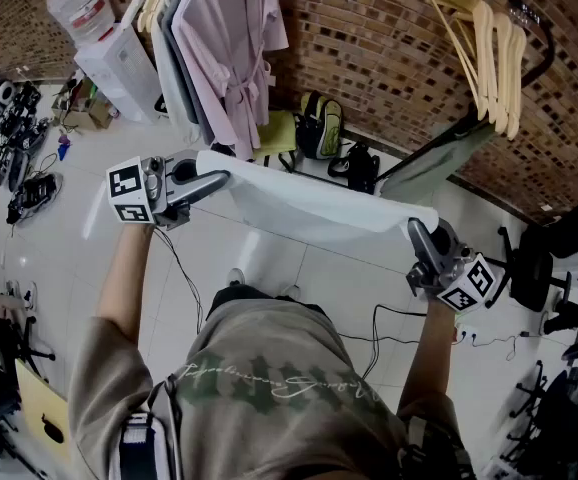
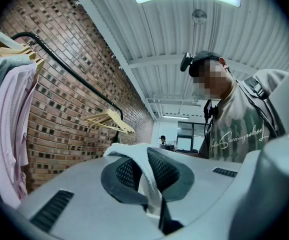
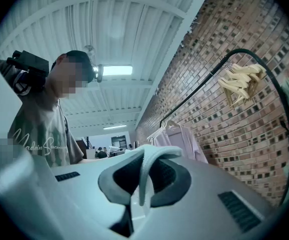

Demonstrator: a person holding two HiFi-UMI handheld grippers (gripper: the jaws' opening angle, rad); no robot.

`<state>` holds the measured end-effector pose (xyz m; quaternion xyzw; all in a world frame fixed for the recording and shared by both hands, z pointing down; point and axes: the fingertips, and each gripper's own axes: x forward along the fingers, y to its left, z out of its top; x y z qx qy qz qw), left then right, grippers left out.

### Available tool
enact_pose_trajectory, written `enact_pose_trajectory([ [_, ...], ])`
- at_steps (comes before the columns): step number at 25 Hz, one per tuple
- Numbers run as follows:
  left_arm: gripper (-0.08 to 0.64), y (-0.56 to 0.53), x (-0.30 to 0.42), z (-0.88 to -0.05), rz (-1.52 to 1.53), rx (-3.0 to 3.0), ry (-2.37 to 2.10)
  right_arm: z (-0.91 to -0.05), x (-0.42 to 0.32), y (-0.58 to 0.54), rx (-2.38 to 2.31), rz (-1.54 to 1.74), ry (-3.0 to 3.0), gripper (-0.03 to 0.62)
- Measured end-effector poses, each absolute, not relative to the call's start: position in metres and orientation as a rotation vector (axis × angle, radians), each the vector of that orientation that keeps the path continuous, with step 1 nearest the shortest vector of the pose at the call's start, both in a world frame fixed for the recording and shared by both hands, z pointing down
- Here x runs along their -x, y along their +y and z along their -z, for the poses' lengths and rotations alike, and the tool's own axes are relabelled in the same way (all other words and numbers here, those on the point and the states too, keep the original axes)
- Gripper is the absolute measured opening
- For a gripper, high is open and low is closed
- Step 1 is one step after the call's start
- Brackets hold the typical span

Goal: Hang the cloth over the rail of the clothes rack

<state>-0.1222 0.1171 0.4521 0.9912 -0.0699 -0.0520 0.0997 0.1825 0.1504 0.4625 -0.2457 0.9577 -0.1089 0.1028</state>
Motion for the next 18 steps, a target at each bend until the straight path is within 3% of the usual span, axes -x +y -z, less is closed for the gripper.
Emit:
enact_pose_trajectory([
  [14, 0.017, 0.068, 0.108, -0.452, 0.118, -2.958, -0.204, -0.462, -0.196, 0.102, 0.698, 0.295, 2.815, 0.019],
  [18, 0.017, 0.027, 0.112, -0.434, 0.234, -2.886, -0.155, -0.455, -0.190, 0.071, 0.717, 0.280, 2.824, 0.019],
])
